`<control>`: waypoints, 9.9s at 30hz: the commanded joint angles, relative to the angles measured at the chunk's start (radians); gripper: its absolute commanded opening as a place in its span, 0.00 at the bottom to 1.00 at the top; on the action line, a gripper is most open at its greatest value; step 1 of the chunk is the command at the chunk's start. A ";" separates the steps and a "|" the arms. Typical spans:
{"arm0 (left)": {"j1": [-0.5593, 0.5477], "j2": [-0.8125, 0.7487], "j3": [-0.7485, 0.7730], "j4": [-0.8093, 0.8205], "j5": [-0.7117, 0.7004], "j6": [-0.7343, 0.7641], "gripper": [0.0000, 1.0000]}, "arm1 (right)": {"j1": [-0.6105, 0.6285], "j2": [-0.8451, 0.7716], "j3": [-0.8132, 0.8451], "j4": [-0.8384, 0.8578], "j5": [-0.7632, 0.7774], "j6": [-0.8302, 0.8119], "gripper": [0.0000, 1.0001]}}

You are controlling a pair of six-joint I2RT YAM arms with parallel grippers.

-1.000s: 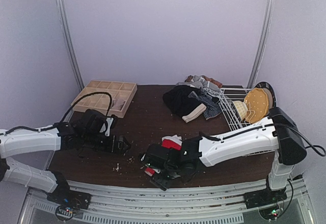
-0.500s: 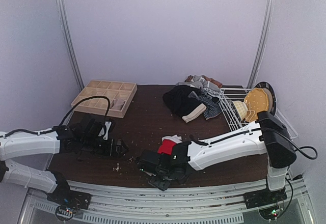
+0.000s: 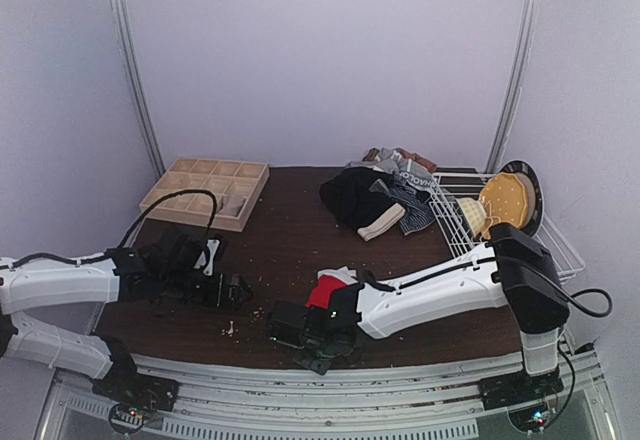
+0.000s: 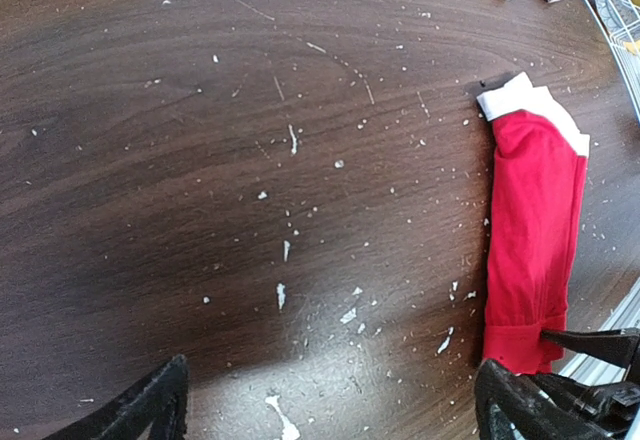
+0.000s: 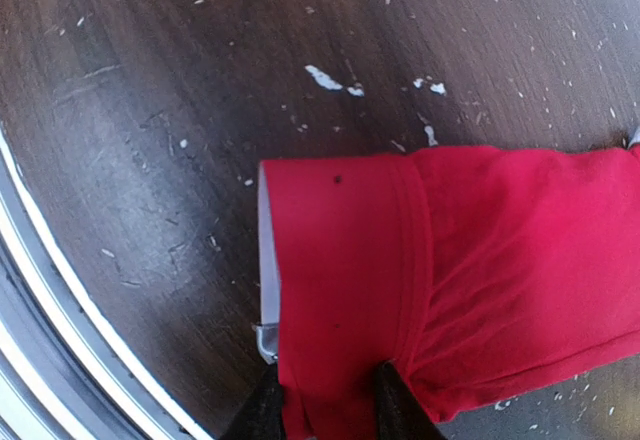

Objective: Roll the underwear
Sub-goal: Pick up the underwear from the center of the board, then roll the underwear at the center of the board.

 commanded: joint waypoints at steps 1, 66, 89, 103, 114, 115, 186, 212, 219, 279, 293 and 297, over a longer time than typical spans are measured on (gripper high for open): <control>0.000 0.004 -0.017 0.048 0.012 -0.010 0.98 | -0.006 0.045 -0.024 -0.059 -0.004 0.031 0.23; -0.145 0.556 -0.043 0.996 0.509 0.712 0.74 | -0.528 -0.135 -0.440 0.417 -0.952 0.192 0.00; -0.156 0.687 0.052 0.963 0.465 0.707 0.41 | -0.514 -0.133 -0.391 0.352 -0.914 0.164 0.00; -0.171 0.733 0.063 0.927 0.364 0.635 0.02 | -0.485 -0.237 -0.386 0.332 -0.774 0.180 0.27; -0.173 0.742 0.106 0.818 0.341 0.578 0.00 | -0.433 -0.442 -0.427 0.337 -0.528 0.177 0.39; -0.173 0.744 0.112 0.803 0.337 0.570 0.00 | -0.411 -0.456 -0.427 0.331 -0.483 0.165 0.38; -0.141 0.193 0.000 0.346 -0.010 0.222 0.98 | -0.275 -0.302 -0.488 0.402 -0.621 -0.030 0.00; -0.303 0.186 -0.174 0.813 0.240 0.664 0.85 | -0.472 -0.250 -0.737 0.808 -0.973 0.298 0.00; -0.304 0.368 -0.023 0.765 0.307 0.736 0.85 | -0.503 -0.234 -0.832 1.017 -1.019 0.400 0.00; -0.285 0.727 0.342 0.189 0.644 0.426 0.00 | -0.112 -0.714 -0.783 0.598 -0.215 0.083 0.44; -0.247 0.877 0.515 -0.014 0.774 0.391 0.00 | -0.038 -0.607 -0.752 0.554 -0.097 -0.080 0.42; -0.239 0.892 0.528 -0.012 0.787 0.378 0.00 | -0.039 -0.551 -0.753 0.561 -0.114 -0.046 0.42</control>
